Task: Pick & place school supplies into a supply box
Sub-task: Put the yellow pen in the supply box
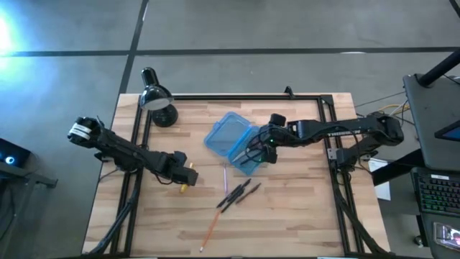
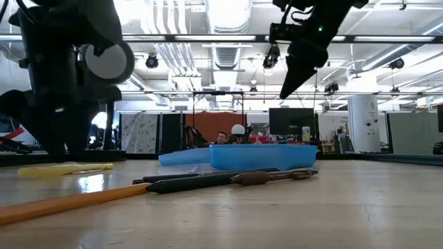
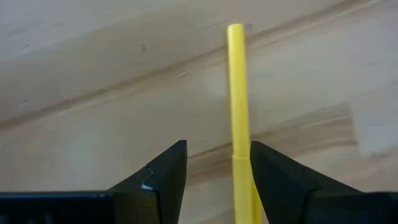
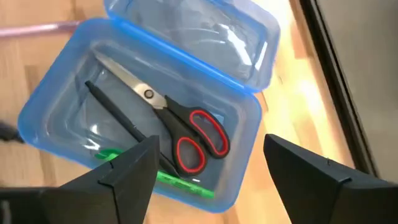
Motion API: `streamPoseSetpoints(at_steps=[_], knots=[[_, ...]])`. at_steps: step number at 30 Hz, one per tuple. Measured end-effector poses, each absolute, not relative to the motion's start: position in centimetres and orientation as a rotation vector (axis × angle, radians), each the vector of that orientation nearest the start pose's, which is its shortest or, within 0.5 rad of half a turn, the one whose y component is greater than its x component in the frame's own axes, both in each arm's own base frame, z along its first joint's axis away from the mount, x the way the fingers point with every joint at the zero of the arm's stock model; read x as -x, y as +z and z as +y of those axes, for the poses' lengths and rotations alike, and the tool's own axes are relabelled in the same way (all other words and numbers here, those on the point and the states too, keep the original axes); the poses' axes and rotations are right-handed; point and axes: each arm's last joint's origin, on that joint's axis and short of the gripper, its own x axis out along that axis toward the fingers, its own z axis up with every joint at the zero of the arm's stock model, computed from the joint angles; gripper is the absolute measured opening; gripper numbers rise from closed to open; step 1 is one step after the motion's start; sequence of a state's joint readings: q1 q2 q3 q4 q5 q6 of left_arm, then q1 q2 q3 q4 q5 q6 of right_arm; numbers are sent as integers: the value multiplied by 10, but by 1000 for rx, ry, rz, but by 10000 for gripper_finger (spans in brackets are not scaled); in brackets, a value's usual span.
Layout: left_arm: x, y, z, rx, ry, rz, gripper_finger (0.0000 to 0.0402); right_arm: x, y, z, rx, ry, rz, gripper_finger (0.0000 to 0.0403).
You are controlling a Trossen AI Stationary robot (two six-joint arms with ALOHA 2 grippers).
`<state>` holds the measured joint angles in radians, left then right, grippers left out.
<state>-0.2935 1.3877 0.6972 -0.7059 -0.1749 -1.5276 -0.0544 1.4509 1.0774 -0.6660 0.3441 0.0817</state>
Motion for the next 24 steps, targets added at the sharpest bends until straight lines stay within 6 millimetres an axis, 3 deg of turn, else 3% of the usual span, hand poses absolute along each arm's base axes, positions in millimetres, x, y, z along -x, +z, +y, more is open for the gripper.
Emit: streamPoseSetpoints(at_steps=[9,15,24], knots=[[-226,147,-61,920,896,1110,160,-281,255,-17,42,-405,996,285],[-230,136,-61,887,914,1161,160,-282,255,-16,-76,-466,969,272],[-233,137,-59,890,912,1185,139,-282,255,-17,-170,-524,936,247]])
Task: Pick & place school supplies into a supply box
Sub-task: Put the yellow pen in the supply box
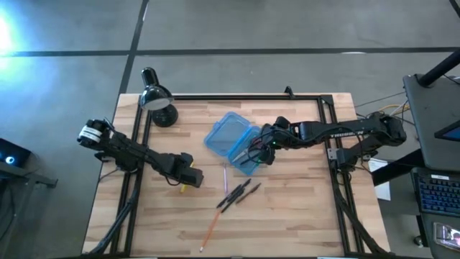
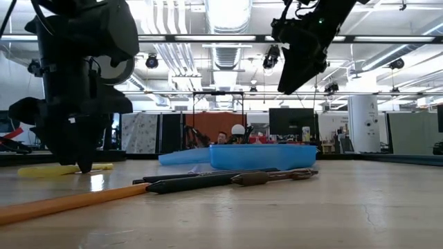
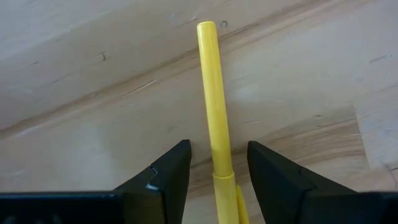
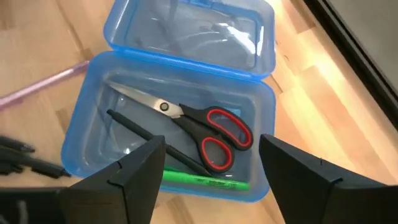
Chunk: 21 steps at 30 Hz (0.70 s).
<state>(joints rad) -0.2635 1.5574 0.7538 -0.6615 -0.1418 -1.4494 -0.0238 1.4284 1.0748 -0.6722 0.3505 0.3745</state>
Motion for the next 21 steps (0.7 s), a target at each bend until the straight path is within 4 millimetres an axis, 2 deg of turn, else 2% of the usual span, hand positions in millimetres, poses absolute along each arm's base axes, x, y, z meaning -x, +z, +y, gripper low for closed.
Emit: streamPoseSetpoints(at_steps=[7,14,21], knots=[[-232,136,-57,899,919,1196,108,-282,256,-19,-149,-617,900,230],[-232,136,-54,945,960,1188,73,-282,258,-19,-89,-601,903,226],[-233,136,-52,1040,1038,1139,24,-271,274,-19,-5,-561,842,226]])
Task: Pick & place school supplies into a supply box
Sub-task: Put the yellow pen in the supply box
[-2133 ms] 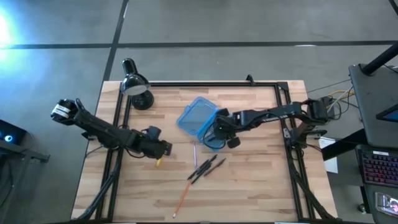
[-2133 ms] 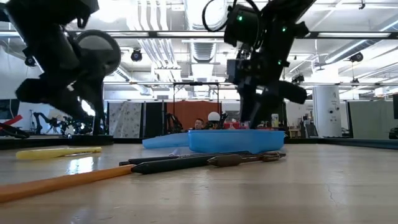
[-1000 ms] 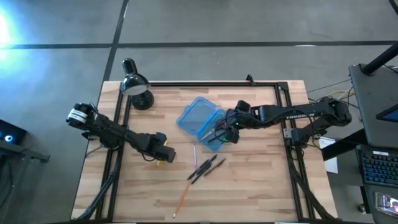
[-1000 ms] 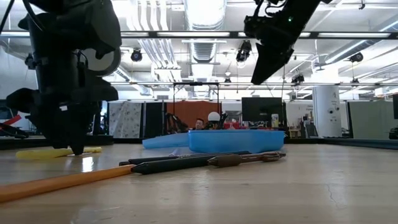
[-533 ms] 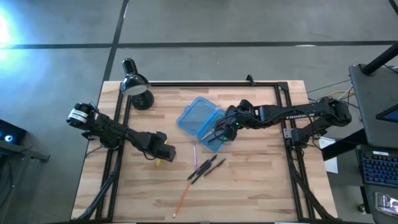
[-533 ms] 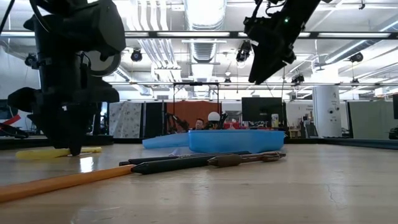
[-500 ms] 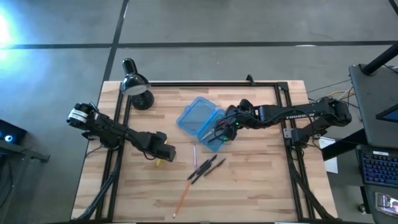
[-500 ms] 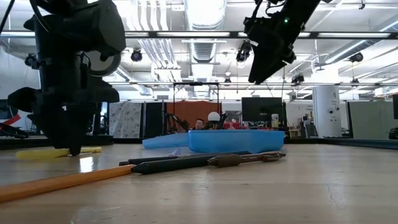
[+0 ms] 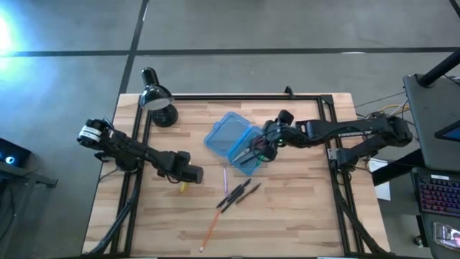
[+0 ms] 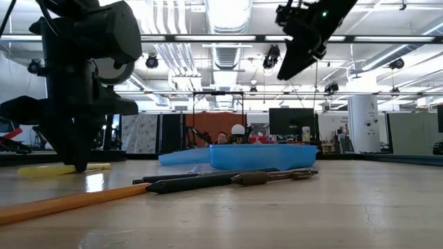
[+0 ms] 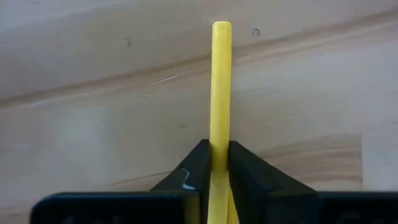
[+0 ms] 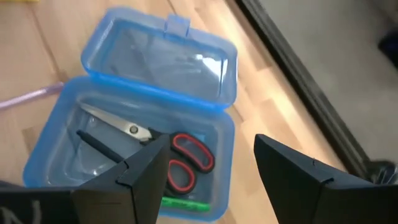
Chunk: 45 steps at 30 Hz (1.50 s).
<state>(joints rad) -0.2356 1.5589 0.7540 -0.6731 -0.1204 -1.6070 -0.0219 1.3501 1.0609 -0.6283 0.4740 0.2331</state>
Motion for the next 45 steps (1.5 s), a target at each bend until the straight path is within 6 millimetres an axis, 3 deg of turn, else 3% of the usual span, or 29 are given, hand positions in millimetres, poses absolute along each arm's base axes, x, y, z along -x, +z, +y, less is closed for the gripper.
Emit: streamPoseSetpoints(at_steps=[5,13,24,32,37,45], knots=[[-237,139,-53,1095,1057,1102,12,-251,280,-19,0,-538,776,226],[-251,152,-56,1132,1024,1038,12,-218,271,-18,-11,-538,749,226],[-282,195,-55,1105,977,806,11,-199,260,-18,-40,-556,717,226],[-329,235,-27,965,860,730,11,-195,258,-18,-101,-579,699,226],[-369,251,-1,875,771,745,11,-176,249,-17,-200,-606,642,226],[-431,244,38,792,628,827,10,-139,244,-16,-222,-588,544,226]])
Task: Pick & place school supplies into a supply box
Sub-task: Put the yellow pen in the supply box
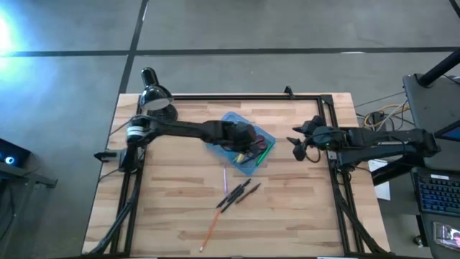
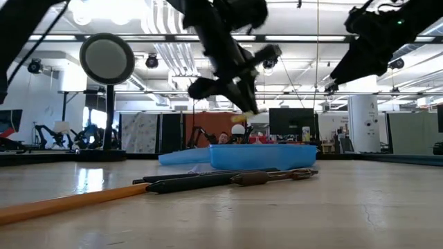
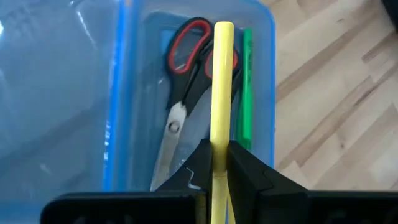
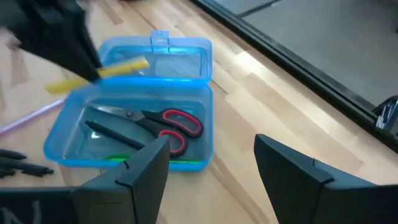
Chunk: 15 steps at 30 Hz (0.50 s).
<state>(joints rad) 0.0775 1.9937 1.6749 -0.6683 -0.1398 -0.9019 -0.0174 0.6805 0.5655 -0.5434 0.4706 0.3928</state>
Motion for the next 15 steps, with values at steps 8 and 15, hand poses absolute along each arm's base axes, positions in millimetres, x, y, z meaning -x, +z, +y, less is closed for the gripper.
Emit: streamPoseSetpoints(at_steps=[8,15], knots=[[-467,226,61,730,563,882,10,-125,243,-15,-239,-581,484,226],[-476,200,67,738,523,979,10,-125,239,-15,-239,-584,501,226]])
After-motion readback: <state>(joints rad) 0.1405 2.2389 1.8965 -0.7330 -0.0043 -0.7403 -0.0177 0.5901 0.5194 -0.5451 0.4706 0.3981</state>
